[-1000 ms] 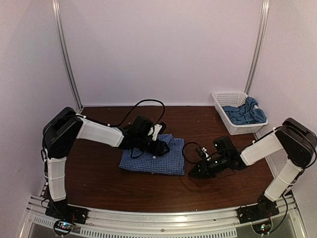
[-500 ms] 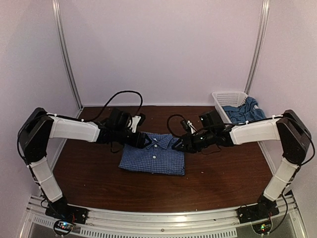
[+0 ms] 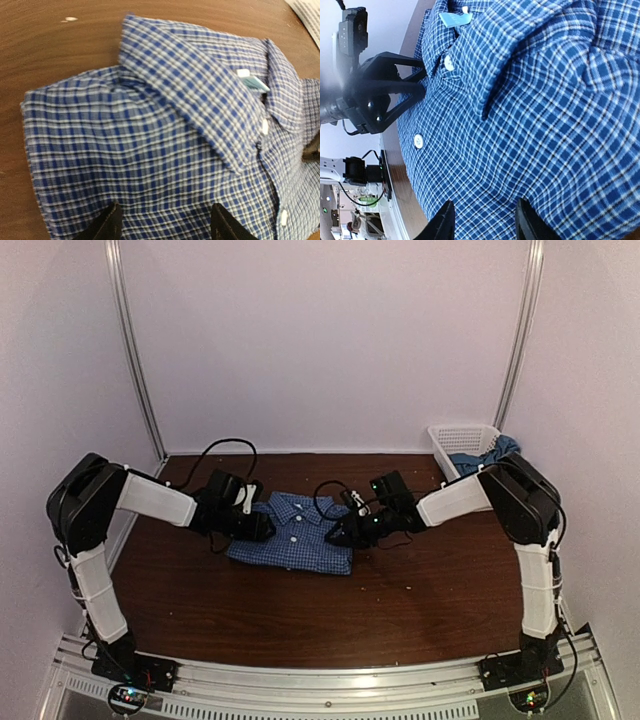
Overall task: Fold and stack the mixed laundry pile
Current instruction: Smooth out the square-folded shirt at the center of the board, then move the square-folded shirt to the corner of the board, then pick up the crumpled T-shirt from the bin, then place the crumpled T-shirt at the center of the board, then pick up the crumpled T-shirt from the center of the board.
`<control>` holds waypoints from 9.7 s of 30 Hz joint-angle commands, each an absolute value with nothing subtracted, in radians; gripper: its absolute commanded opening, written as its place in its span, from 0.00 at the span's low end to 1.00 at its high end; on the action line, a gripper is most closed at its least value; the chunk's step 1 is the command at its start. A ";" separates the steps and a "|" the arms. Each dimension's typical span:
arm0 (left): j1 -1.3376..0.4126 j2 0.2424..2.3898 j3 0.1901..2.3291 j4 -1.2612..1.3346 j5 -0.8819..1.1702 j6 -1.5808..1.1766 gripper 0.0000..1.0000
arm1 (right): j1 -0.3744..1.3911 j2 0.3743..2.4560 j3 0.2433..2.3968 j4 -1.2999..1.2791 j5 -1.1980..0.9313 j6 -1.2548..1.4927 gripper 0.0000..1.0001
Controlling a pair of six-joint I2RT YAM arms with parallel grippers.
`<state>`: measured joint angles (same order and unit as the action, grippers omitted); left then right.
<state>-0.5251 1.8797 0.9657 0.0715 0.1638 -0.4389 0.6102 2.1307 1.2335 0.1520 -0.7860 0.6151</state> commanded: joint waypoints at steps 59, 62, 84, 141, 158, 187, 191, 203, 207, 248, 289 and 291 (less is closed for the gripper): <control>-0.173 2.056 1.680 -0.696 -0.060 -0.123 0.98 | 0.452 1.597 1.128 -0.173 -0.681 0.433 0.87; -0.205 1.937 1.548 -0.669 -0.053 -0.197 0.98 | 0.453 1.592 1.120 -0.163 -0.686 0.439 0.87; -0.220 2.141 1.430 -0.576 -0.093 -0.336 0.97 | 0.433 1.569 1.096 -0.167 -0.688 0.436 0.88; -0.414 1.503 1.186 -0.403 -0.160 -0.252 0.98 | -0.068 2.417 2.215 -0.792 0.202 0.127 0.96; -0.414 1.545 1.289 -0.520 -0.258 -0.264 0.98 | -0.204 2.644 2.345 -0.823 0.005 0.184 0.16; -0.345 1.380 1.173 -0.448 -0.099 -0.365 0.98 | 0.264 1.883 2.410 -0.733 -0.518 0.250 0.00; -0.324 1.360 1.151 -0.446 -0.066 -0.376 0.98 | 0.385 1.876 2.404 -0.672 -0.657 0.309 0.00; -0.313 1.342 1.115 -0.446 -0.009 -0.352 0.98 | 0.235 1.702 1.590 -0.517 -0.600 0.304 0.96; -0.319 1.364 1.093 -0.407 0.111 -0.320 0.98 | 0.245 1.652 1.463 -0.532 -0.521 0.245 0.95; -0.542 1.900 1.321 -0.460 -0.131 -0.340 0.00 | 0.673 1.872 1.431 -0.645 0.030 0.169 0.00; -0.720 2.037 1.313 -0.287 0.016 -0.173 0.81 | 0.505 1.546 1.490 -0.660 -0.587 0.184 0.00; -0.724 2.080 1.360 -0.327 -0.047 -0.170 0.81 | 0.505 1.546 1.489 -0.661 -0.586 0.183 0.00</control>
